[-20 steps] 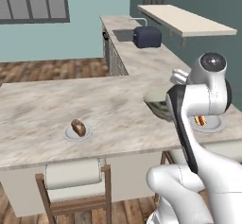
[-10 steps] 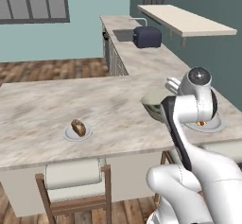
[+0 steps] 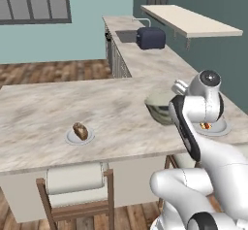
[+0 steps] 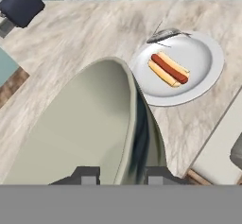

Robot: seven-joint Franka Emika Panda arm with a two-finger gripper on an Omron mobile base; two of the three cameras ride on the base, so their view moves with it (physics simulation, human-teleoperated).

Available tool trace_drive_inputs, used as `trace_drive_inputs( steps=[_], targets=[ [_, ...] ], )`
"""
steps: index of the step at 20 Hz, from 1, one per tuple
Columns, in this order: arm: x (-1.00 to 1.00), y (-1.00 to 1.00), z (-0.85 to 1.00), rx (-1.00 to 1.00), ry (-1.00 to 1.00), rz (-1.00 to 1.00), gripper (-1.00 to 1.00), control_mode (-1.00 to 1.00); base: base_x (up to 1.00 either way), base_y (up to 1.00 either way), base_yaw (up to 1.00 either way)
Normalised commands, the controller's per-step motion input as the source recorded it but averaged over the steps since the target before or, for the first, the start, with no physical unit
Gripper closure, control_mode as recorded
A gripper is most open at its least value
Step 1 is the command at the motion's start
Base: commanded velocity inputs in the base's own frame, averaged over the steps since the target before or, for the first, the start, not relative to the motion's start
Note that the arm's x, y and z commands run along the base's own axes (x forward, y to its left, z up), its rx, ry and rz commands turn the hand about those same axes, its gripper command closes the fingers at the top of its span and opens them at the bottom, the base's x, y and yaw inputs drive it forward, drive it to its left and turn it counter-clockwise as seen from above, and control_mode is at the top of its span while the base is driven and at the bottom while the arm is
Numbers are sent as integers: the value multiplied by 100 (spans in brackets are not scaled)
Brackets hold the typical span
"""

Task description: Take the smaller bowl and place it next to the appetizer plate on the dining counter , and place the larger bowl next to the plate with cooked food.

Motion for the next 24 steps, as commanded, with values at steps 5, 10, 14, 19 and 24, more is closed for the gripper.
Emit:
trace_drive_inputs(
  steps=[5,10,14,19,24],
  targets=[
    [32,-19,-43,0,0,0,100,-100,0,0,0],
    [38,-29,-47,0,0,0,100,-100,0,0,0],
    [42,-14,-33,0,0,0,100,-100,0,0,0],
    [53,-5,-28,0,0,0,100,-100,0,0,0],
    [40,-20,-35,0,0,0,100,-100,0,0,0]
  ],
)
